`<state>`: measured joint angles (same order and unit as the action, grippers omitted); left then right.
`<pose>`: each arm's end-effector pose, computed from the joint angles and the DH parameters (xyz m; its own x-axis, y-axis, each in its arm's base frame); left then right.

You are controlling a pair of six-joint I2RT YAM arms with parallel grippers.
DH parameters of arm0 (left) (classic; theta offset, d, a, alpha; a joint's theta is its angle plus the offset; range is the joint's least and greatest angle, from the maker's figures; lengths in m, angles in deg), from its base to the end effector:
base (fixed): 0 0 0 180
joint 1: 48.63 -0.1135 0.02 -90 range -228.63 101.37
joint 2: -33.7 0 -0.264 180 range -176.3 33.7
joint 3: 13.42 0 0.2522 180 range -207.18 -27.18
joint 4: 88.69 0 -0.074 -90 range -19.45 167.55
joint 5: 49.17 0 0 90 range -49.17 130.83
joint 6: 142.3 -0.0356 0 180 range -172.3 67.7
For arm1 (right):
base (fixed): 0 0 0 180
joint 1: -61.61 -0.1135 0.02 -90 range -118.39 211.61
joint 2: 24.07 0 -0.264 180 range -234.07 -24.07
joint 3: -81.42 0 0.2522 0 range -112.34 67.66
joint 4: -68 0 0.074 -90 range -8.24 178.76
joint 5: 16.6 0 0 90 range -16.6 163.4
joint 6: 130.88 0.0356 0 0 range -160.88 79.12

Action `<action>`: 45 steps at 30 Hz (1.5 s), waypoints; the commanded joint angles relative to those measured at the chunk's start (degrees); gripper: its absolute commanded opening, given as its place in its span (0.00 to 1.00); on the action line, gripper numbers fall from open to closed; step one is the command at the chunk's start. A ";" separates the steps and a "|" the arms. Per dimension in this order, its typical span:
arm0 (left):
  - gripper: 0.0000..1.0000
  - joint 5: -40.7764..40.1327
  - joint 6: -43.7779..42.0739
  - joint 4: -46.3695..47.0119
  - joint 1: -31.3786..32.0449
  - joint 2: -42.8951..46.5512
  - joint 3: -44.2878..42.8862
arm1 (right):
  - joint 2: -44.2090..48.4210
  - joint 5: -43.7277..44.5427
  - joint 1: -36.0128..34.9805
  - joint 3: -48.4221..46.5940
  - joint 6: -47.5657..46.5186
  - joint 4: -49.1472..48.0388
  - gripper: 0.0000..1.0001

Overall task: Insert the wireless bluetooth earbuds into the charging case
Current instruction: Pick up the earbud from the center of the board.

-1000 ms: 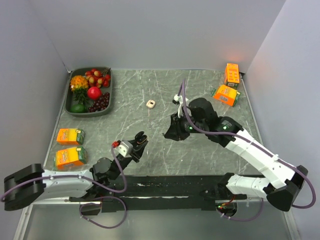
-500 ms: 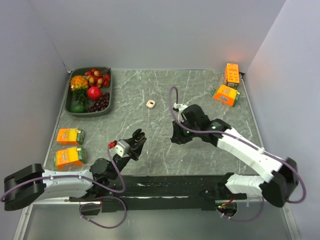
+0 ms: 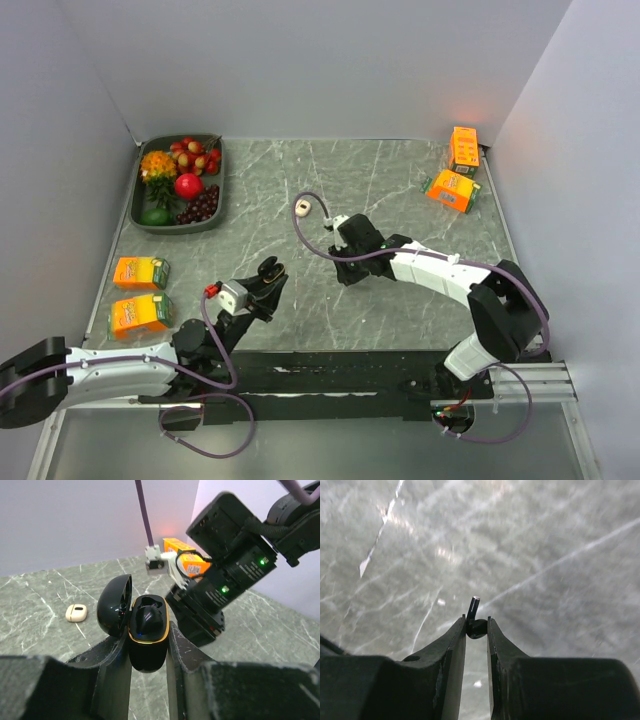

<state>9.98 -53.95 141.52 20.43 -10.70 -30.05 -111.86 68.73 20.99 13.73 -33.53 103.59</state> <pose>0.0711 -0.1347 0.2206 0.1546 -0.3348 -0.9295 0.6282 0.7594 -0.1690 0.2322 0.2030 0.2002 -0.7093 -0.4404 -0.5504 -0.5979 0.7895 0.1388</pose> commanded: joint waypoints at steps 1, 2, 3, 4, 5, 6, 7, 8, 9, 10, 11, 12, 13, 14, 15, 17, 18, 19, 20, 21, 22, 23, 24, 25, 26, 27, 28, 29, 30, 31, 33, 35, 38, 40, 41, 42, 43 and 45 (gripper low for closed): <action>0.01 -0.53 0.33 2.04 0.82 -0.51 2.52 | -1.42 3.60 -0.25 -0.03 -4.37 -6.97 0.09; 0.01 -0.61 0.33 1.95 0.82 -0.51 2.52 | -1.33 3.96 -0.16 0.05 -4.19 -7.41 0.14; 0.01 -0.61 0.33 1.78 0.90 -0.25 2.52 | -1.16 4.31 -0.16 0.14 -4.02 -7.58 0.22; 0.01 -0.70 0.24 1.86 0.90 -0.16 2.61 | -0.90 4.49 -0.16 0.06 -3.58 -7.67 0.26; 0.01 -0.61 0.07 1.95 0.99 -0.07 2.61 | -0.81 4.58 -0.16 0.06 -3.31 -7.59 0.29; 0.01 -0.61 0.07 1.87 1.08 0.02 2.61 | -0.89 4.58 -0.07 -0.12 -3.22 -7.32 0.33; 0.01 -0.70 0.16 1.78 1.08 0.02 2.61 | -1.07 4.58 -0.16 -0.47 -2.79 -6.97 0.35; 0.01 -0.61 0.16 1.78 1.08 0.02 2.52 | -1.33 5.80 -0.16 -0.56 -2.70 -6.80 0.38; 0.01 -0.61 0.07 1.69 1.17 0.10 2.52 | -1.42 5.90 -0.16 -0.56 -2.52 -6.62 0.39; 0.01 -0.61 0.16 1.52 1.17 0.19 2.44 | -1.94 6.07 -0.16 -0.65 -2.26 -6.45 0.40; 0.01 -0.61 0.24 1.25 1.25 0.28 2.43 | -2.30 6.16 -0.07 -0.82 -2.17 -6.18 0.42; 0.01 -0.70 0.33 0.82 1.34 0.54 2.43 | -2.56 6.07 -0.16 -0.91 -2.17 -5.92 0.42; 0.01 -0.61 0.42 0.64 1.26 0.81 2.43 | -3.43 6.16 -0.07 -1.09 -2.00 -5.74 0.43; 0.01 -0.70 0.51 0.46 1.34 0.90 2.52 | -3.70 6.33 -0.07 -1.00 -1.82 -5.74 0.43; 0.01 -0.79 0.68 0.11 1.26 1.24 2.52 | -3.88 6.42 0.01 -0.91 -1.56 -5.91 0.43; 0.01 -1.14 1.03 -0.77 1.34 2.12 2.52 | -3.27 7.82 0.01 -0.47 0.20 -6.35 0.43; 0.01 -1.32 1.30 -1.47 1.43 2.47 2.52 | -2.57 8.70 0.02 -0.12 1.16 -6.62 0.43; 0.01 -1.40 1.30 -1.82 1.34 2.83 2.52 | -0.65 9.41 0.02 0.84 3.52 -7.40 0.43; 0.01 -1.58 1.30 -2.17 1.43 3.09 2.61 | 0.41 9.15 -0.07 1.37 4.41 -7.67 0.42; 0.01 -1.84 1.21 -2.44 1.43 3.62 2.52 | 1.38 8.45 -0.16 1.98 5.21 -8.02 0.41; 0.01 -1.93 1.30 -2.79 1.43 3.71 2.52 | 2.70 7.66 -0.33 3.29 6.00 -8.46 0.40; 0.01 -2.02 1.30 -2.71 1.43 3.97 2.52 | 3.06 7.48 -0.68 3.92 6.35 -8.73 0.39; 0.01 -2.02 1.30 -2.70 1.34 3.97 2.52 | 3.41 7.57 -1.82 4.53 6.53 -8.90 0.39; 0.01 -2.02 1.30 -2.79 1.43 3.89 2.44 | 3.59 7.91 -2.87 5.32 6.53 -8.82 0.40; 0.01 -2.11 1.30 -2.88 1.43 3.80 2.35 | 3.42 8.88 -3.58 5.42 6.97 -7.69 0.41; 0.01 -2.11 1.30 -3.05 1.43 3.71 2.35 | 3.24 9.76 -4.54 6.20 8.02 -7.59 0.42; 0.01 -2.19 1.21 -2.80 1.34 3.45 2.26 | 3.15 9.59 -4.64 6.73 8.55 -8.11 0.43; 0.01 -2.28 1.30 -2.62 1.52 3.18 2.43 | 3.24 9.50 -4.73 7.34 9.08 -9.16 0.44; 0.01 -2.37 1.30 -2.62 1.52 3.01 2.43 | 3.15 9.50 -4.64 7.87 10.12 -9.86 0.45; 0.01 -2.37 1.30 -2.79 1.52 3.18 2.43 | 3.15 9.59 -4.56 8.75 10.48 -10.48 0.45; 0.01 -2.28 1.30 -3.14 1.43 3.44 2.52 | 2.80 9.50 -4.64 9.46 11.88 -11.88 0.48; 0.01 -2.28 3.30 -3.84 1.43 3.88 2.61 | 2.27 9.76 -4.64 10.16 12.94 -12.94 0.76; 0.01 -2.37 3.32 -4.37 1.52 4.32 2.52 | 2.01 10.73 -4.73 11.65 14.62 -15.23 0.79; 0.01 -2.37 3.58 -4.46 1.43 4.33 2.61 | 2.01 11.78 -4.64 13.06 15.41 -17.60 0.78; 0.01 -2.37 3.58 -4.29 1.43 4.06 2.61 | 2.09 12.48 -4.64 13.58 15.84 -18.39 0.75; 0.01 -2.37 3.67 -4.11 1.43 3.89 2.61 | 2.18 12.84 -4.56 14.72 16.63 -19.44 0.73; 0.01 -2.46 3.67 -4.11 1.43 3.62 2.61 | 2.18 12.93 -4.64 15.25 17.07 -21.28 0.69; 0.01 -2.37 3.67 -3.85 1.43 3.10 2.44 | 1.75 13.89 -4.64 16.22 18.56 -22.95 0.67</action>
<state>8.10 -51.20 135.92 21.69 -7.29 -30.03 -110.81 80.56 16.22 27.39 -19.13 87.35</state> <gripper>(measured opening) 0.311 0.691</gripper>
